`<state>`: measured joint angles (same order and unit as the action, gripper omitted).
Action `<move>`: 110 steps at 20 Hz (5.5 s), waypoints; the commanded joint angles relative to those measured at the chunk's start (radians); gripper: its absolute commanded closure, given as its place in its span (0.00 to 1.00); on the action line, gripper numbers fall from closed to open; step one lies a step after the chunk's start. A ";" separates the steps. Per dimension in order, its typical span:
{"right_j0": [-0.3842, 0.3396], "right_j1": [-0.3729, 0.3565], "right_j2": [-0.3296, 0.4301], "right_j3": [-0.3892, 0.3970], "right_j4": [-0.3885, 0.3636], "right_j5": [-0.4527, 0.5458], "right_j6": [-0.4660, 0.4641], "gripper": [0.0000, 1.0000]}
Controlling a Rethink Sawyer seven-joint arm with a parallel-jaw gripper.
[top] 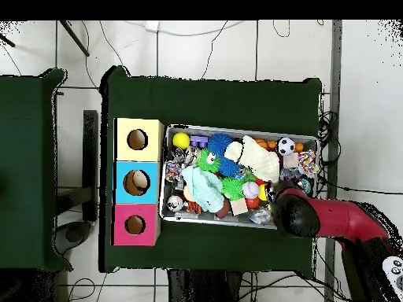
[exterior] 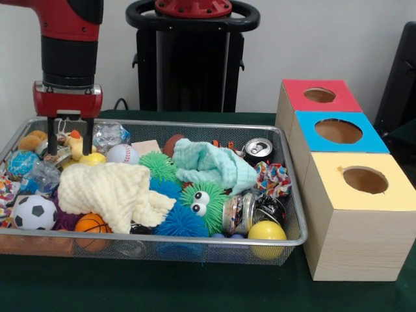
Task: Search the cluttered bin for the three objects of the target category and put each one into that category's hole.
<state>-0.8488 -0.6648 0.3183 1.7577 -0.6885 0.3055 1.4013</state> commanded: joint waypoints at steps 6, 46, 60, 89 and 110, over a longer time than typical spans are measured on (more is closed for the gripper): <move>-0.048 0.010 0.071 -0.056 0.030 0.056 0.004 0.00; -0.045 0.166 0.125 -0.184 -0.105 -0.038 -0.046 0.00; -0.085 0.143 0.166 -0.136 -0.109 0.005 -0.090 1.00; -0.117 0.099 0.209 -0.106 -0.089 0.037 -0.089 0.00; -0.071 0.007 0.106 0.037 -0.114 -0.028 0.025 0.00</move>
<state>-0.9318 -0.6462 0.4327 1.7139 -0.7446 0.3026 1.4013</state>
